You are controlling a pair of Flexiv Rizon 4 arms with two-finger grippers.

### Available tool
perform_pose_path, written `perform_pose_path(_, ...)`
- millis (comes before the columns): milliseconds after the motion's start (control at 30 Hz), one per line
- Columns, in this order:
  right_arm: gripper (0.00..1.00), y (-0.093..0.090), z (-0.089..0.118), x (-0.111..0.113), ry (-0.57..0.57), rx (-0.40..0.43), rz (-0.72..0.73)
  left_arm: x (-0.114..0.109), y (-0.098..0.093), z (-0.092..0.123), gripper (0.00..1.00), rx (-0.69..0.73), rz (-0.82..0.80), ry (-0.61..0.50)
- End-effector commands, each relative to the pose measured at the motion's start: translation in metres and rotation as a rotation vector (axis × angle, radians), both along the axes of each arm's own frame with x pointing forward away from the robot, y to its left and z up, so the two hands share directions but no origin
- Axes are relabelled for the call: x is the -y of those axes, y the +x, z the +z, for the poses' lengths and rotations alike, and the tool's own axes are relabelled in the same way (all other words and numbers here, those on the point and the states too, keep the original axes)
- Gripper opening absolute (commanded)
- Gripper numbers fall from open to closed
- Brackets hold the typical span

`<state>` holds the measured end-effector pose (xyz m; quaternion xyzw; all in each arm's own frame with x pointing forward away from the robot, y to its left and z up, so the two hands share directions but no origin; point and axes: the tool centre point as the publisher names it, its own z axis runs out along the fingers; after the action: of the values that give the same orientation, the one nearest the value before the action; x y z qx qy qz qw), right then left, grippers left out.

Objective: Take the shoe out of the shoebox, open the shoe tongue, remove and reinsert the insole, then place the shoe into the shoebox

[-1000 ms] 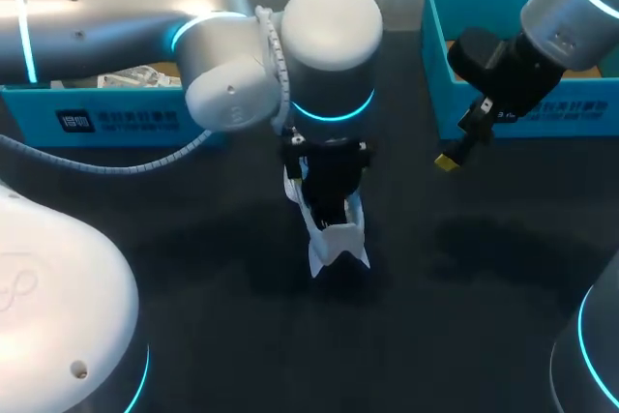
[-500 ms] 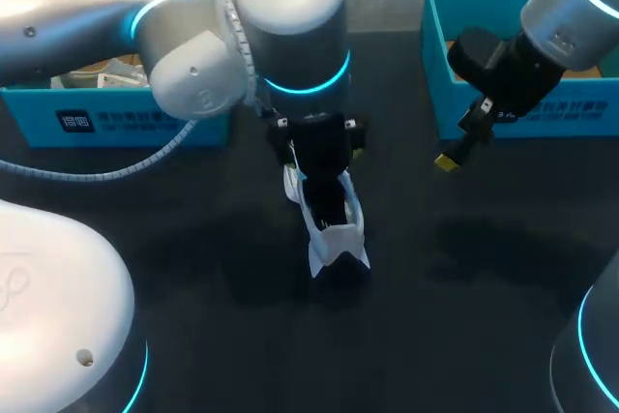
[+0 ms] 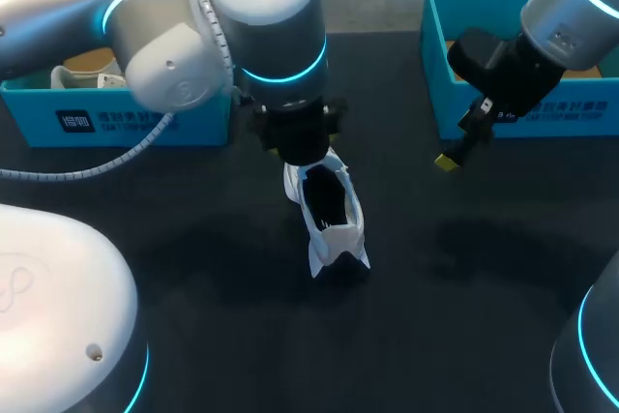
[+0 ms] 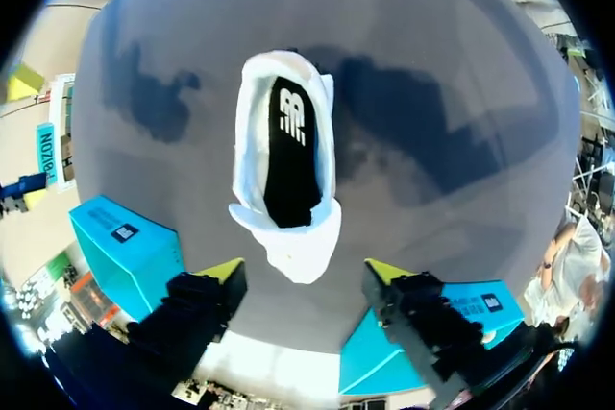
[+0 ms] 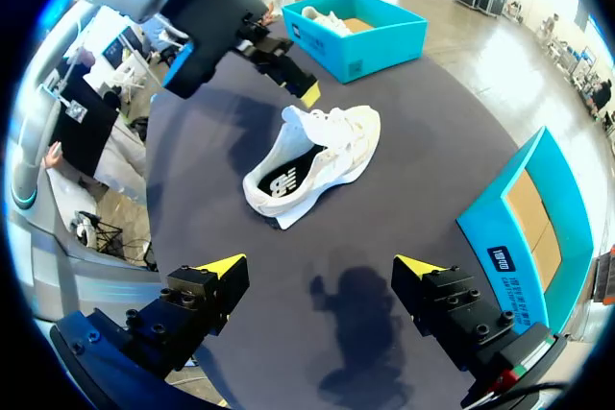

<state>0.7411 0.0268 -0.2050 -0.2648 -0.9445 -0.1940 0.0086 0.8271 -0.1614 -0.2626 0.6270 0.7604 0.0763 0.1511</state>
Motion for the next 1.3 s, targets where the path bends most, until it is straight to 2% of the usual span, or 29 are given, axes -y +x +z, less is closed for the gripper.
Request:
perform_pose_path(33, 1.0, 0.001, 0.0, 0.0, -0.001, -0.002, 0.0, 0.011, 0.014, -0.011, 0.47, -0.017, 0.007, 0.024)
perform_pose_path(100, 1.0, 0.001, 0.0, 0.0, -0.001, -0.002, 0.0, 0.011, 0.018, -0.014, 0.42, -0.026, 0.009, 0.025)
perform_pose_path(233, 1.0, 0.001, 0.0, 0.0, -0.001, -0.002, 0.0, 0.011, 0.024, -0.023, 0.39, -0.041, 0.014, 0.032)
perform_pose_path(433, 1.0, 0.001, 0.0, 0.0, -0.001, -0.002, 0.0, 0.013, 0.025, -0.033, 0.38, -0.063, 0.004, 0.033)
perform_pose_path(900, 1.0, 0.001, 0.0, 0.0, -0.001, -0.002, 0.0, 0.02, 0.011, -0.055, 0.33, -0.117, -0.04, 0.045)
perform_pose_path(1033, 1.0, 0.001, 0.0, 0.0, -0.001, -0.002, 0.0, 0.019, 0.006, -0.057, 0.26, -0.125, -0.051, 0.048)
perform_pose_path(1133, 1.0, 0.001, 0.0, 0.0, -0.001, -0.002, 0.0, 0.018, 0.004, -0.058, 0.32, -0.127, -0.053, 0.051)
perform_pose_path(1300, 1.0, 0.001, 0.0, 0.0, -0.001, -0.002, 0.0, 0.017, 0.005, -0.056, 0.3, -0.13, -0.053, 0.046)
